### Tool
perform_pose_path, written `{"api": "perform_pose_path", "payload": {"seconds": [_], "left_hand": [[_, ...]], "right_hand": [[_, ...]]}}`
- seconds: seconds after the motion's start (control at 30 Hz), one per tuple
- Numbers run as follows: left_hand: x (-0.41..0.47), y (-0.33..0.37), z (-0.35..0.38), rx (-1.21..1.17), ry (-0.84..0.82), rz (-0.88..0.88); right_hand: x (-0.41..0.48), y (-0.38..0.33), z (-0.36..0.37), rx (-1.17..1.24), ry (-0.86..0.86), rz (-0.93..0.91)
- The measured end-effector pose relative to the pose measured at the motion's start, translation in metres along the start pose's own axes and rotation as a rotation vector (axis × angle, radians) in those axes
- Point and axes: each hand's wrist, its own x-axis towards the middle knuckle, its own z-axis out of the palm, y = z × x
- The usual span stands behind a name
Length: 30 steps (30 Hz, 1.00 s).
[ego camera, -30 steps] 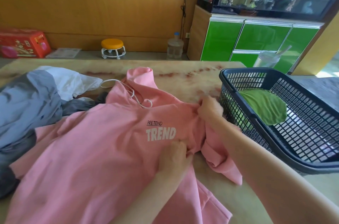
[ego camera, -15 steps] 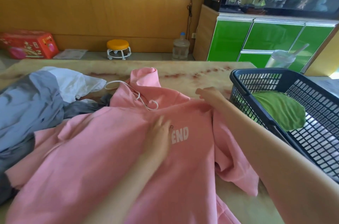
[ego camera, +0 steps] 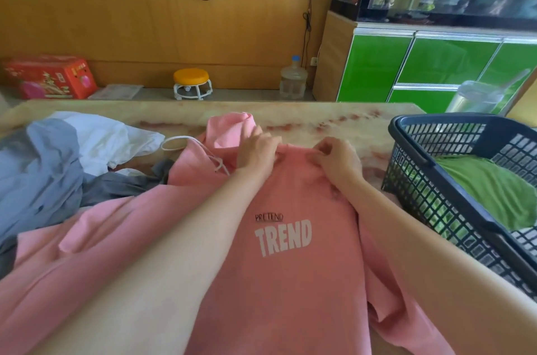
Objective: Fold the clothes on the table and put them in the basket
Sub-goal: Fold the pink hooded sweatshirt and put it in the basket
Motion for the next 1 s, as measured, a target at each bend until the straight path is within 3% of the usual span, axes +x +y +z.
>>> {"api": "perform_pose_path", "payload": {"seconds": [0.07,0.13,0.23,0.3,0.4,0.47,0.53,0.63,0.77,1.0], "left_hand": [[0.012,-0.002,0.0,0.052,0.158,-0.089],[0.016,-0.006,0.002,0.105,0.147,-0.159],[0.004,-0.011,0.011,0.057,0.068,-0.212],[-0.017,-0.007,0.014,0.035,-0.041,-0.138],[-0.05,0.007,0.004,-0.051,-0.246,-0.077],[-0.07,0.013,-0.009,-0.14,-0.165,-0.11],[-0.087,0.014,-0.023,-0.291,-0.019,-0.002],[-0.118,0.024,-0.036,-0.554,-0.078,0.079],[-0.165,0.05,-0.049,-0.674,-0.209,-0.026],[-0.229,0.056,-0.091,-0.671,-0.345,-0.161]], "right_hand": [[0.001,-0.007,0.005,-0.064,0.121,-0.05],[-0.001,-0.014,0.011,-0.125,0.149,-0.109],[-0.008,-0.01,0.029,-0.314,-0.066,-0.164],[-0.014,0.0,0.036,-0.458,-0.211,-0.103],[-0.025,-0.003,0.019,-0.361,-0.211,-0.119],[-0.044,-0.021,-0.006,-0.214,-0.163,-0.208],[-0.08,-0.038,-0.034,-0.03,-0.069,-0.242],[-0.152,-0.042,-0.06,0.114,0.021,-0.273],[-0.234,-0.023,-0.067,0.26,-0.088,-0.149],[-0.298,0.005,-0.104,0.137,-0.065,0.141]]}}
